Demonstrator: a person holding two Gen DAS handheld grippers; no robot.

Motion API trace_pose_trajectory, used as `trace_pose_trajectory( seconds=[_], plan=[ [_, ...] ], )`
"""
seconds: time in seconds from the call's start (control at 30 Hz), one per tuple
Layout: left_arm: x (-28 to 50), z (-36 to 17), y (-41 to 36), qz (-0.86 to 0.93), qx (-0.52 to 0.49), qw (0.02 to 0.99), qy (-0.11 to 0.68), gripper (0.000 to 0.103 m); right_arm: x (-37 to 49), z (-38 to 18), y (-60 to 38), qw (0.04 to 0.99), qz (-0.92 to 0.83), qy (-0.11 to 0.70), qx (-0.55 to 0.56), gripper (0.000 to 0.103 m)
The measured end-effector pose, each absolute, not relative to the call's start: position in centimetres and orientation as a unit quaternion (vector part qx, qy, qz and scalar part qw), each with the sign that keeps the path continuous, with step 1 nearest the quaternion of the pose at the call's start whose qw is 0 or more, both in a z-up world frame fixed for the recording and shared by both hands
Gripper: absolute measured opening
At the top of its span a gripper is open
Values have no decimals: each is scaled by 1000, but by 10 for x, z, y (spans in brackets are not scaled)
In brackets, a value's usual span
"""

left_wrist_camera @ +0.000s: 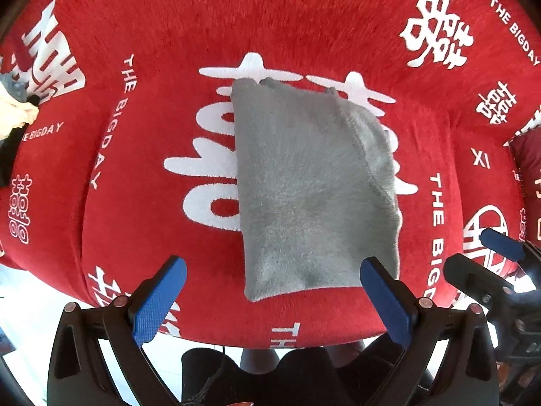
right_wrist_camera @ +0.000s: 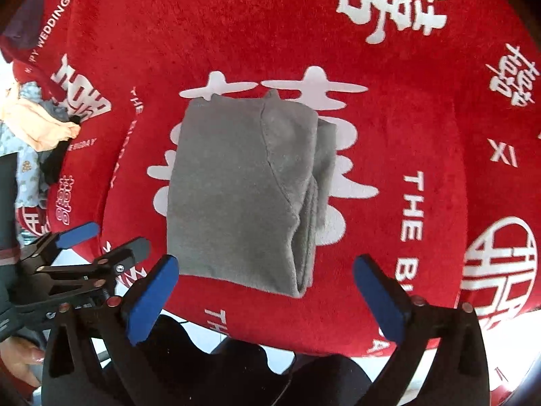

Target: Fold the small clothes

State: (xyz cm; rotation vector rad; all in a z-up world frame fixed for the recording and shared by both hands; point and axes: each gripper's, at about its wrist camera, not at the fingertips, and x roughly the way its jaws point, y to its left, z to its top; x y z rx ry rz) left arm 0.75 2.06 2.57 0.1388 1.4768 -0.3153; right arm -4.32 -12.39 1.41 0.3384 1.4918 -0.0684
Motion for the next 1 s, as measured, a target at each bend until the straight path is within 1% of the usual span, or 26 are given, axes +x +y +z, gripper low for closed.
trace_pose_trajectory(
  seconds=[0.2,0.3,0.47,0.67,1.0],
  plan=[
    [4,46,26,-129,79,723,674,103,-50,31,-127,700,-71,696,146,103],
    [2,58,28,-118,101,732,663,103,-53,40,-129,697,-80,695,157,103],
    [2,74,32,-126,99,737,657,103,-53,53,-126,699,-90,692,153,103],
    [6,82,35,-126,111,732,661,103,-48,58,-120,693,-95,695,167,103],
    [9,89,40,-134,117,726,664,103,-36,64,-106,694,-92,700,139,103]
  ],
)
